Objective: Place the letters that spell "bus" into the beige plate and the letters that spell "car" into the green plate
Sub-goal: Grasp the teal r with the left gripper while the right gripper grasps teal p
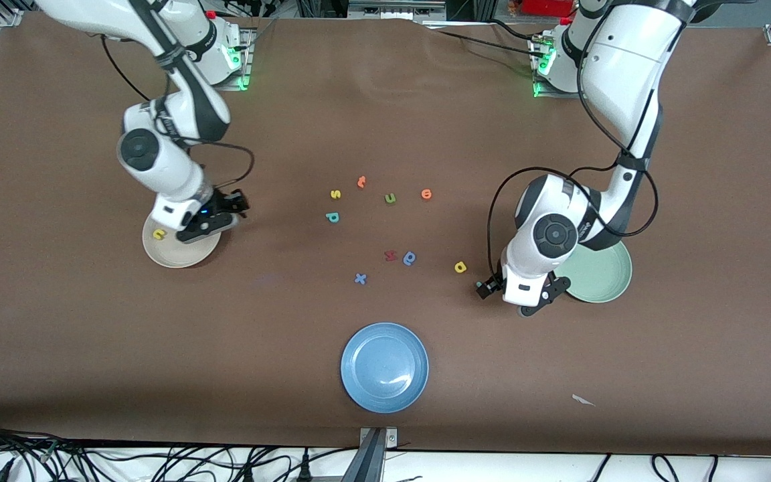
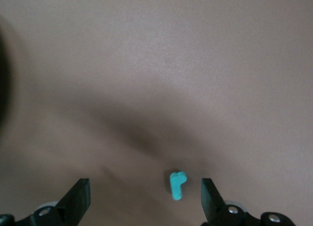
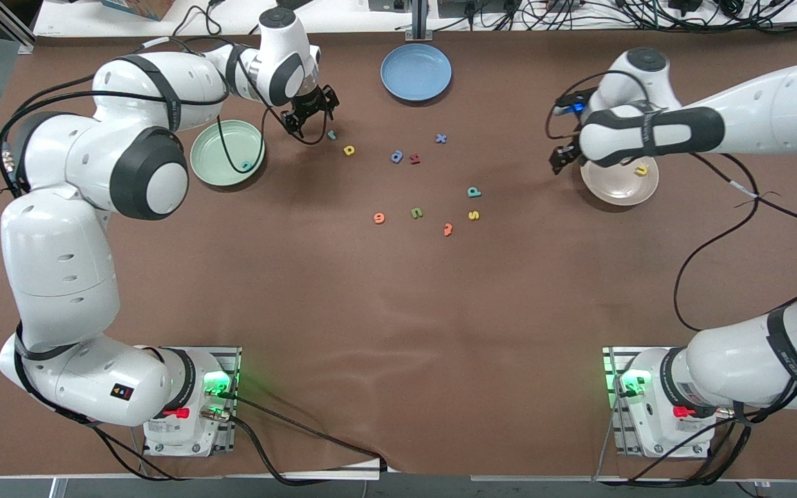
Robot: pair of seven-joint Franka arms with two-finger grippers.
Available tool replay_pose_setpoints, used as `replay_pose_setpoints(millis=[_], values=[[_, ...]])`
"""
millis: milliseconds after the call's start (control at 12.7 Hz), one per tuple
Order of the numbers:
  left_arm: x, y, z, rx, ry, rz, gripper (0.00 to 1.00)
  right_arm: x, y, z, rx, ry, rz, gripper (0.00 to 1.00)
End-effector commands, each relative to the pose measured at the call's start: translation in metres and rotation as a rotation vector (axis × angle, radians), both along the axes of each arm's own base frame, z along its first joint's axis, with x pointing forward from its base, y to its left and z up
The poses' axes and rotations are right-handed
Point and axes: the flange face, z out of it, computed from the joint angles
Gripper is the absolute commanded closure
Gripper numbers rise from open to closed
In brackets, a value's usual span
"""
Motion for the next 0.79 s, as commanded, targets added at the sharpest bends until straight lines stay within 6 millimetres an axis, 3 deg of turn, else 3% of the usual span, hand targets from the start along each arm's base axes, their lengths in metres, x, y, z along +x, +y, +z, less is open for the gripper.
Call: replay_pose_setpoints(millis=[0, 315, 551, 708], values=[[0.012, -0.014, -0.014, -0.010, -0.002, 0.057, 0.00, -0.001, 0.045, 0.003, 0.024, -0.005, -0.087, 0.23], [0.002, -0.035, -0.028, -0.004, 0.016, 0.058, 0.09, -0.010, 0.144, -0.003, 0.065, 0.004, -0.166, 0.21], [-0.002, -0.039, -0.030, -0.001, 0.019, 0.049, 0.26, -0.010, 0.182, -0.018, 0.071, 0.009, -0.210, 0.20], [-0.001, -0.038, -0.031, 0.002, 0.020, 0.046, 0.36, -0.012, 0.186, -0.033, 0.058, -0.015, -0.194, 0.20]])
